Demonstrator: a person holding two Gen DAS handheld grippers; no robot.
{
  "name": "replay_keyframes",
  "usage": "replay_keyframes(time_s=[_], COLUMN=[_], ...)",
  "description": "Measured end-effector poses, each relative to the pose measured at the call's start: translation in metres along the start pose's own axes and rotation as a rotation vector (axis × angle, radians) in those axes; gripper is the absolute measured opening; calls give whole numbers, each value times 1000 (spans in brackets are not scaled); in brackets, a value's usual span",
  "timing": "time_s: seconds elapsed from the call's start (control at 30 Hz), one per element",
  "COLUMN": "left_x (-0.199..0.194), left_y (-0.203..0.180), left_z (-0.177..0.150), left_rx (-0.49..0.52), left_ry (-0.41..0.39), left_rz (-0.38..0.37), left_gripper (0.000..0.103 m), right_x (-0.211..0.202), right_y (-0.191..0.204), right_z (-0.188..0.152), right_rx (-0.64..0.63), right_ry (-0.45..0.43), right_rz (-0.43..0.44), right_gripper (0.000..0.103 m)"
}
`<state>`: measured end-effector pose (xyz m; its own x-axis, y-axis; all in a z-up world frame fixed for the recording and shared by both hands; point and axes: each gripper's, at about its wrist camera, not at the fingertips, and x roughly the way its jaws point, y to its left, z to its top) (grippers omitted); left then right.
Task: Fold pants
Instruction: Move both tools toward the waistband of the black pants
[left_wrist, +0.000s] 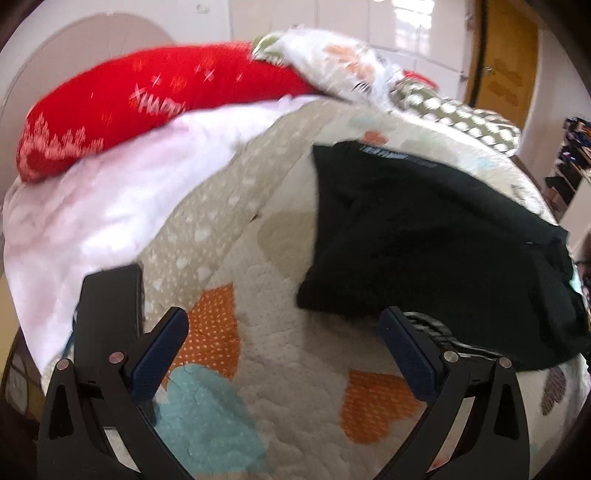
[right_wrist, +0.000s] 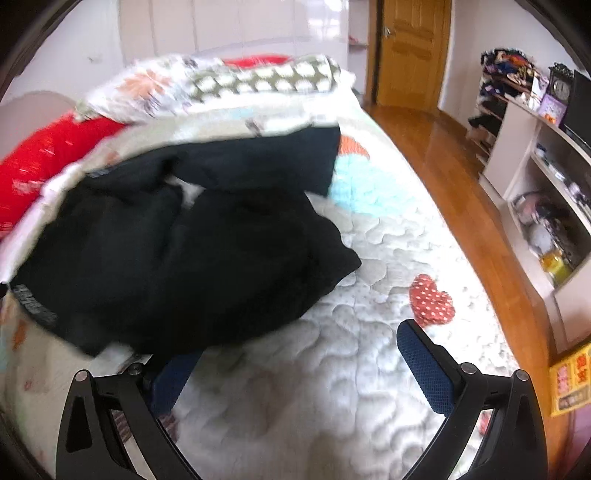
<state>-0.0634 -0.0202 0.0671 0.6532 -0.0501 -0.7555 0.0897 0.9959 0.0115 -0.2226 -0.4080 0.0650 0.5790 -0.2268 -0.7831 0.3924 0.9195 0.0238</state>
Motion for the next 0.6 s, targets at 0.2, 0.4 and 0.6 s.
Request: replay_keyframes(time_s=[0.2, 0.4, 0.6], left_x=[-23, -27, -30], left_y=[-23, -36, -45], left_z=[4, 5, 6], left_rx=[36, 47, 57], left_ry=[-48, -53, -64], left_rz=[-55, -87, -93], left_gripper=[103, 103, 103], right_x=[-40, -51, -50], right_y=[12, 32, 45], right_z=[-1, 3, 8], right_rx=[-55, -85, -106], right_ry=[-113, -136, -136], right_rz=[42, 106, 136], right_gripper=[103, 103, 103])
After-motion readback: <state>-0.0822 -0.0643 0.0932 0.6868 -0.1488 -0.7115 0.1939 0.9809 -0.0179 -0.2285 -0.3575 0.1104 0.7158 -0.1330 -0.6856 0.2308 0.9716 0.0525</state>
